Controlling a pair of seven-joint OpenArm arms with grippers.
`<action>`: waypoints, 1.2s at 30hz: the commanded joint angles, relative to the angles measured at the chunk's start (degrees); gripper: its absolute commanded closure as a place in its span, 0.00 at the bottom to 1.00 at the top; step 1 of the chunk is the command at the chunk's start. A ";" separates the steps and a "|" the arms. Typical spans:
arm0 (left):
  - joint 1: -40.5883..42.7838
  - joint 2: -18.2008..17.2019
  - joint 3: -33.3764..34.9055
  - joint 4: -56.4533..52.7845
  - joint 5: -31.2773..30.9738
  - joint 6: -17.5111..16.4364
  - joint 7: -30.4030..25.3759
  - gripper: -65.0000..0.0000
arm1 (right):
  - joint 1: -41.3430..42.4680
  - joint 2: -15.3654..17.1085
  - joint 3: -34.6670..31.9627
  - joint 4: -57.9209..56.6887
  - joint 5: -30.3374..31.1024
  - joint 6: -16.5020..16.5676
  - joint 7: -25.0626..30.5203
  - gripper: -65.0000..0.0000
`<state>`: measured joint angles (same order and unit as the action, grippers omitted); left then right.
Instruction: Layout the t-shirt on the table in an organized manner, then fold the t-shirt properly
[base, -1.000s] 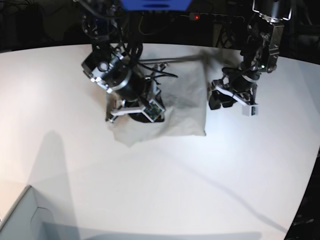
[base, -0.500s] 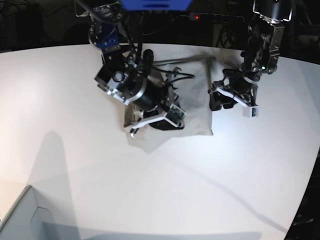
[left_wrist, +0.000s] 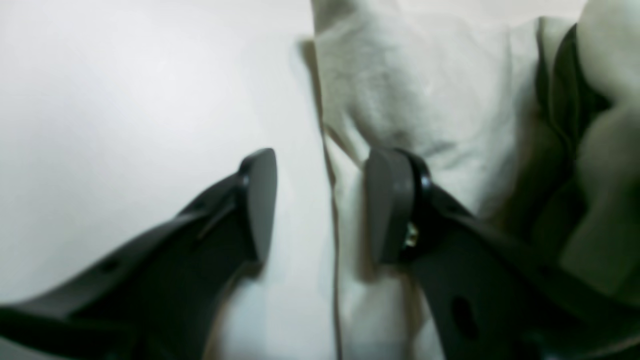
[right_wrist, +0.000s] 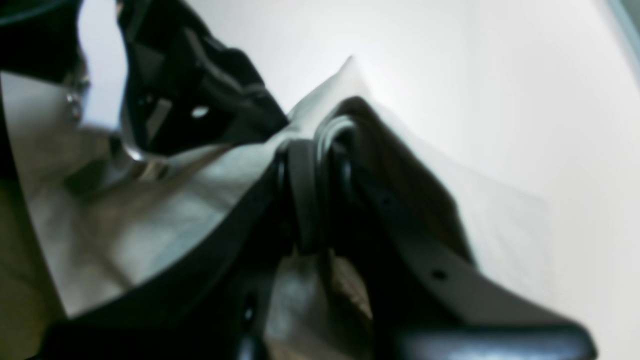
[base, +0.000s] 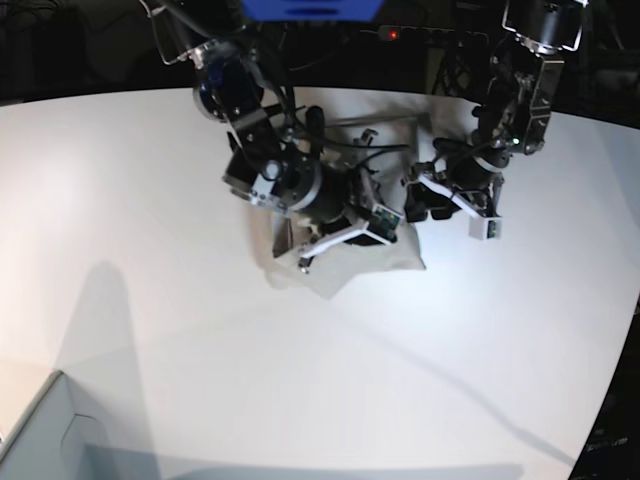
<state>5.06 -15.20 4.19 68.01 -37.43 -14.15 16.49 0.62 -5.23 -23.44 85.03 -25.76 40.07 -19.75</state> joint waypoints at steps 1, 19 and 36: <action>-0.53 -1.19 -0.36 0.70 -0.24 -0.31 -0.36 0.55 | 1.36 -0.52 -0.25 0.81 0.66 -0.07 1.51 1.00; 0.08 -3.39 -0.36 1.13 -0.77 -0.31 -0.36 0.54 | 1.18 -0.35 0.54 15.93 0.66 -0.07 -7.72 0.33; 9.31 -4.36 -0.10 28.12 -0.86 -0.31 -0.45 0.35 | -2.60 3.17 15.13 20.59 0.66 -0.07 -12.12 0.33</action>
<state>14.41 -19.25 4.10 95.29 -37.93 -14.13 16.93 -2.72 -1.91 -8.40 104.38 -25.23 40.07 -32.95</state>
